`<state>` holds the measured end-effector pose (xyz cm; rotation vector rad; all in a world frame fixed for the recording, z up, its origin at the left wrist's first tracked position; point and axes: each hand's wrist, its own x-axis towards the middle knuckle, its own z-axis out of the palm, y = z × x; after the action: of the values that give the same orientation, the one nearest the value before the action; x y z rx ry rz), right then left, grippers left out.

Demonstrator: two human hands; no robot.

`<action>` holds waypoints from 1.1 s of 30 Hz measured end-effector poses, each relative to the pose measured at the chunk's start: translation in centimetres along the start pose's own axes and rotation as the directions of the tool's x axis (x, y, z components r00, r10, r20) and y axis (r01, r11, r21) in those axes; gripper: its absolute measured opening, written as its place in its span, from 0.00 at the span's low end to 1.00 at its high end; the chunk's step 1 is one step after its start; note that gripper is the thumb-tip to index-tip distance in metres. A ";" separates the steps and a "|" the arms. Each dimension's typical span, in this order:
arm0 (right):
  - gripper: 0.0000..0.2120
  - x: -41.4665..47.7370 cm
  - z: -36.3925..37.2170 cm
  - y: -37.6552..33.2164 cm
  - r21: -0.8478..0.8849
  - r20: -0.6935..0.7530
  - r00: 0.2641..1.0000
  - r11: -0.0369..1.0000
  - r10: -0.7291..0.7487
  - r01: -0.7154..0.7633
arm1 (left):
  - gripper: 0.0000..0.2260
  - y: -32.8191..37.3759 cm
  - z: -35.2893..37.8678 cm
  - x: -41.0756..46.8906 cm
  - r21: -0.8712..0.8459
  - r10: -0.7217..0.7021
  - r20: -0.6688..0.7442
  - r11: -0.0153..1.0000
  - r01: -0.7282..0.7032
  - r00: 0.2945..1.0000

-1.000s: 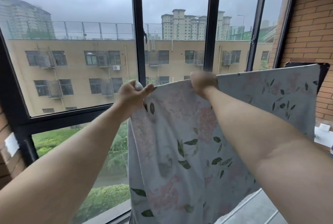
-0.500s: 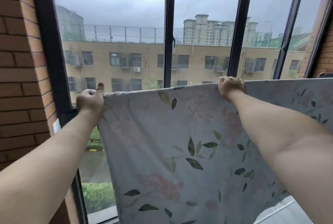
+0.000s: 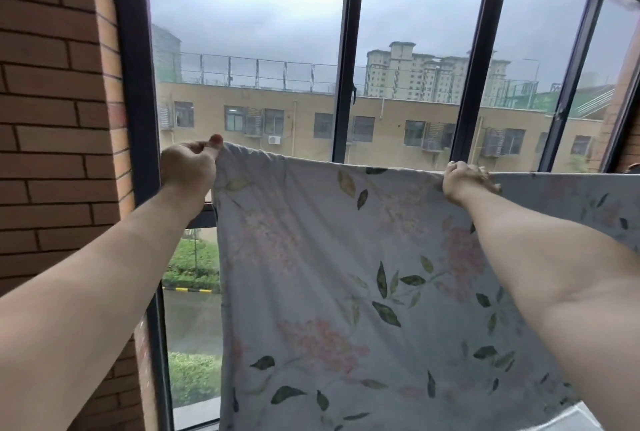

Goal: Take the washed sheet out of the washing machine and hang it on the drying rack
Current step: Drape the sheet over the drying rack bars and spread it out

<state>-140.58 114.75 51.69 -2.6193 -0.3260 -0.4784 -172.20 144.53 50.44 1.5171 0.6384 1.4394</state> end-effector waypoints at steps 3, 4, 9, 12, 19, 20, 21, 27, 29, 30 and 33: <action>0.24 -1.3 -0.3 -1.7 0.027 -0.006 0.999 0.999 0.038 -0.038 | 0.09 0.1 -0.4 -0.4 0.031 -0.001 0.019 1.000 0.000 1.000; 0.23 -2.3 0.1 -2.4 0.047 -0.060 0.998 0.999 -0.012 0.015 | 0.10 0.0 -0.6 -0.6 0.041 -0.004 0.021 0.999 0.003 1.000; 0.14 -11.9 4.3 -7.9 0.049 -0.474 0.668 0.741 -0.573 0.670 | 0.09 -0.1 -2.4 -1.8 0.112 0.080 0.111 0.989 -0.092 0.991; 0.12 -17.0 7.0 -10.5 -0.113 -0.414 0.356 0.435 -0.838 0.893 | 0.09 0.2 -3.3 -1.8 0.122 0.145 0.222 0.977 -0.175 0.964; 0.24 -23.6 11.1 -14.3 -0.238 -0.067 0.021 0.036 -0.998 0.971 | 0.06 -1.0 -4.6 -1.5 -0.001 0.148 0.362 0.987 -0.158 0.921; 0.23 -24.2 11.4 -14.7 -0.247 -0.039 0.014 0.024 -0.999 0.969 | 0.06 -1.1 -4.8 -1.5 -0.007 0.153 0.368 0.987 -0.162 0.917; 0.22 -24.8 11.8 -15.1 -0.260 -0.005 0.017 0.018 -1.000 0.965 | 0.06 -1.2 -4.9 -1.5 -0.013 0.157 0.373 0.986 -0.164 0.915; 0.16 -27.2 13.3 -16.2 -0.367 0.148 0.071 0.012 -0.986 0.930 | 0.08 -1.5 -5.0 -1.1 -0.017 0.205 0.423 0.976 -0.219 0.882; 0.16 -27.8 14.4 -16.2 -0.314 0.190 0.113 0.048 -0.975 0.948 | 0.08 -1.9 -4.9 -0.6 -0.016 0.242 0.408 0.966 -0.258 0.880; 0.17 -28.0 14.9 -16.2 -0.279 0.228 0.147 0.080 -0.962 0.957 | 0.08 -2.1 -4.8 -0.5 -0.012 0.259 0.399 0.961 -0.277 0.880; 0.17 -28.5 16.2 -15.9 -0.227 0.265 0.212 0.153 -0.941 0.962 | 0.07 -2.5 -4.7 -0.4 0.006 0.277 0.397 0.953 -0.304 0.875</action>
<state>-166.88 132.04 33.43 -2.3344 -2.2339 -0.8975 -176.24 146.53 47.58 1.9536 0.2204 1.2790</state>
